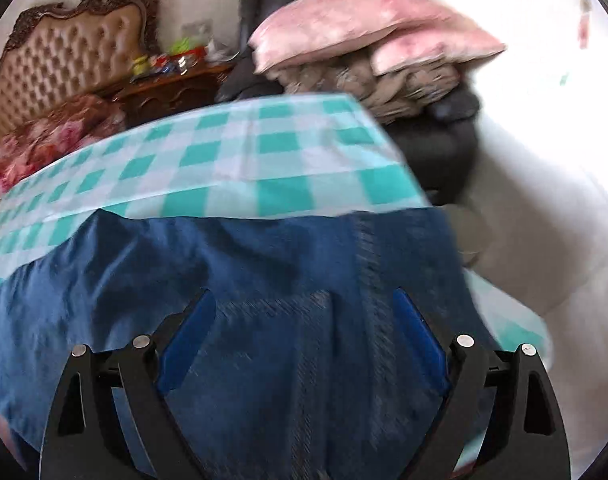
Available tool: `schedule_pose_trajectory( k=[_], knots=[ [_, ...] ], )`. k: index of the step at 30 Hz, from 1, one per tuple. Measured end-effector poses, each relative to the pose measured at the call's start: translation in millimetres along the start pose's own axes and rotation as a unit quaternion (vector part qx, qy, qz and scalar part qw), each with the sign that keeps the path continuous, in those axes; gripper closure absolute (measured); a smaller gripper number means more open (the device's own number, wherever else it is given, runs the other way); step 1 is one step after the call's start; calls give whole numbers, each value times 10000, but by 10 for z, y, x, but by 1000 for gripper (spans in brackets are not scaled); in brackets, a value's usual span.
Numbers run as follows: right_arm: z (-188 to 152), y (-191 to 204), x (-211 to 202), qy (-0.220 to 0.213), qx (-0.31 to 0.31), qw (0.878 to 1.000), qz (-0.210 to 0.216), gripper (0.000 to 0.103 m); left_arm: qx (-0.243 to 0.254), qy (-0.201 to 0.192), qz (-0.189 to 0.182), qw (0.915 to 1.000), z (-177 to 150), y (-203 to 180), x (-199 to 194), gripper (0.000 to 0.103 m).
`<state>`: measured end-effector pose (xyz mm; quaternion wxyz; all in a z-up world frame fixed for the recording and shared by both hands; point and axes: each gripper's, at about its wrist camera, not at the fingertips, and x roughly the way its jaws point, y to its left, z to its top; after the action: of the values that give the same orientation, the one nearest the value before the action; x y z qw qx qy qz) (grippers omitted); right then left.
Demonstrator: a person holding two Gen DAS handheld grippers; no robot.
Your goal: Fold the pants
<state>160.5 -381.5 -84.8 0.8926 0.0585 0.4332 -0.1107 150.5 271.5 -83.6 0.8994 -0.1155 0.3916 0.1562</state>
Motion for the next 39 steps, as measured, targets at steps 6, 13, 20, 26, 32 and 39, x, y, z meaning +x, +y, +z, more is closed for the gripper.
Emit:
schedule_pose_trajectory(
  k=[6, 13, 20, 26, 32, 39],
  knots=[
    [306, 130, 417, 235, -790, 9963, -240, 18, -79, 765, -532, 9956, 567, 1304, 645, 33],
    [361, 150, 572, 435, -1419, 9873, -569, 18, 646, 1709, -1431, 9727, 583, 1305, 1132, 44],
    [273, 173, 638, 332, -1628, 9823, -861, 15, 1088, 2065, -1667, 9580, 643, 1229, 1223, 86],
    [283, 139, 702, 122, -1431, 9857, -878, 14, 1326, 2069, -1481, 9580, 783, 1157, 1262, 91],
    [350, 113, 775, 0, -1234, 9894, -768, 14, 1134, 2003, -1358, 9636, 886, 1120, 1386, 91],
    [368, 100, 807, -207, -1239, 9892, -759, 14, 599, 1454, -1148, 9809, 866, 1393, 1033, 67]
  ],
)
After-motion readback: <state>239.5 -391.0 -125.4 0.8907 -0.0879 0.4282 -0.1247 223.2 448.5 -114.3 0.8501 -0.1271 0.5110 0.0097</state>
